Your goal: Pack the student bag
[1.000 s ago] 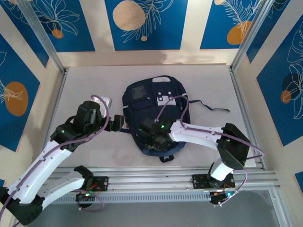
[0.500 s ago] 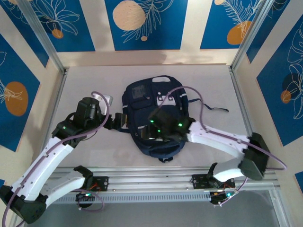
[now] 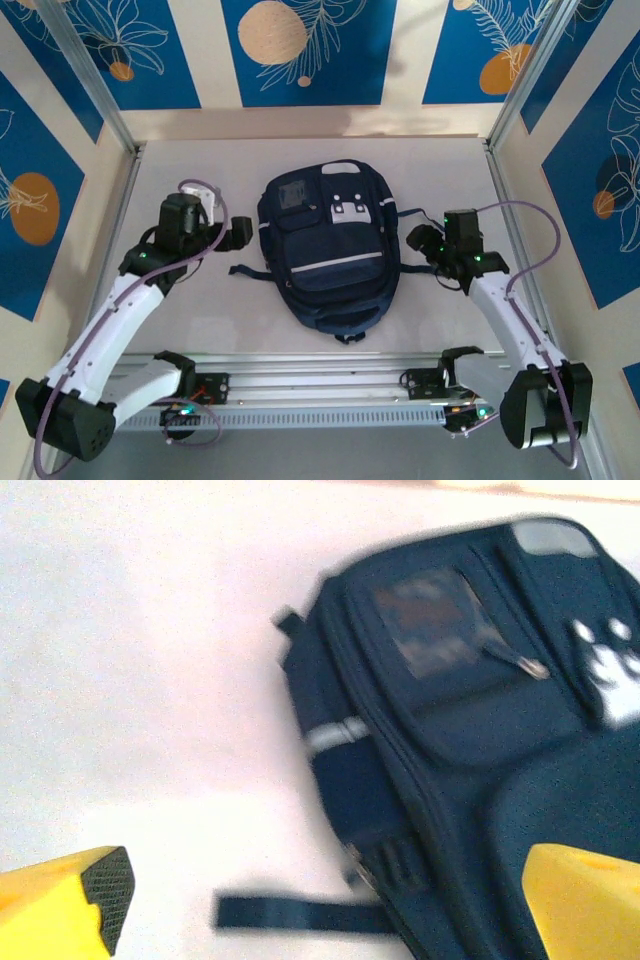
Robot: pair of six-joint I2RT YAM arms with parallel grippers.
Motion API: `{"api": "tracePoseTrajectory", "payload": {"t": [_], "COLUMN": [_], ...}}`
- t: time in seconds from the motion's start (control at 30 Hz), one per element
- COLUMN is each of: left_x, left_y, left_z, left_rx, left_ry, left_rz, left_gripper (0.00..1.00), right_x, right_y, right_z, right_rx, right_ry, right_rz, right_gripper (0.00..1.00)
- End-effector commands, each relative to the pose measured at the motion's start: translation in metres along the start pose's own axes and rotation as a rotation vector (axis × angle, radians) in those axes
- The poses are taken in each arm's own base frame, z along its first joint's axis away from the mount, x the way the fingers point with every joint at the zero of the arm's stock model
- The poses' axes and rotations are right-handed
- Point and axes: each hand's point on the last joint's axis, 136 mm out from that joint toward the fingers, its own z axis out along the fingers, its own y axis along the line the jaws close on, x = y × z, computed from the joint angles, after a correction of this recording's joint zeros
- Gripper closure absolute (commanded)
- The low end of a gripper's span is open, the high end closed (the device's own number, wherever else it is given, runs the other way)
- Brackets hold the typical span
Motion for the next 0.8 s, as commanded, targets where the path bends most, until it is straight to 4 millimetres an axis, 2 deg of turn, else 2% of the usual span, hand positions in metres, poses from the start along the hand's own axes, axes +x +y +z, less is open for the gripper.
{"api": "tracePoseTrajectory", "payload": {"t": [0.0, 0.03, 0.1, 0.23, 0.27, 0.33, 0.43, 0.5, 0.67, 0.77], "left_x": [-0.027, -0.024, -0.016, 0.013, 0.022, 0.046, 0.074, 0.078, 0.065, 0.057], "left_y": [0.044, 0.056, 0.073, 0.109, 0.123, 0.145, 0.153, 0.154, 0.161, 0.144], "left_z": [0.017, 0.023, 0.036, 0.058, 0.060, 0.067, 0.080, 0.089, 0.090, 0.098], "left_rx": [-0.242, -0.295, -0.309, -0.287, -0.324, -0.358, -0.355, -0.315, -0.344, -0.275], "left_ry": [-0.204, -0.222, -0.239, -0.233, -0.215, -0.165, -0.146, -0.149, -0.240, -0.315], "left_rz": [0.130, 0.157, 0.148, 0.094, 0.058, -0.032, -0.085, -0.136, -0.117, 0.034], "left_gripper": [0.00, 0.00, 0.00, 0.00, 0.00, 0.00, 0.00, 0.00, 0.00, 0.00], "right_x": [-0.061, -0.070, -0.078, -0.083, -0.083, -0.078, -0.069, -0.063, -0.063, -0.069], "right_y": [0.029, 0.036, 0.044, 0.055, 0.055, 0.036, -0.008, -0.026, -0.043, -0.042], "right_z": [-0.032, -0.033, -0.028, -0.022, -0.020, -0.007, 0.020, 0.033, 0.037, 0.044], "right_rx": [-0.112, -0.154, -0.200, -0.115, -0.108, -0.056, 0.036, 0.041, -0.058, -0.077], "right_ry": [-0.377, -0.469, -0.551, -0.519, -0.534, -0.535, -0.461, -0.475, -0.602, -0.605], "right_rz": [-0.127, -0.167, -0.243, -0.549, -0.600, -0.615, -0.491, -0.436, -0.384, -0.366], "right_gripper": [0.06, 0.00, 0.00, 0.00, 0.00, 0.01, 0.00, 0.00, 0.00, 0.00]}}
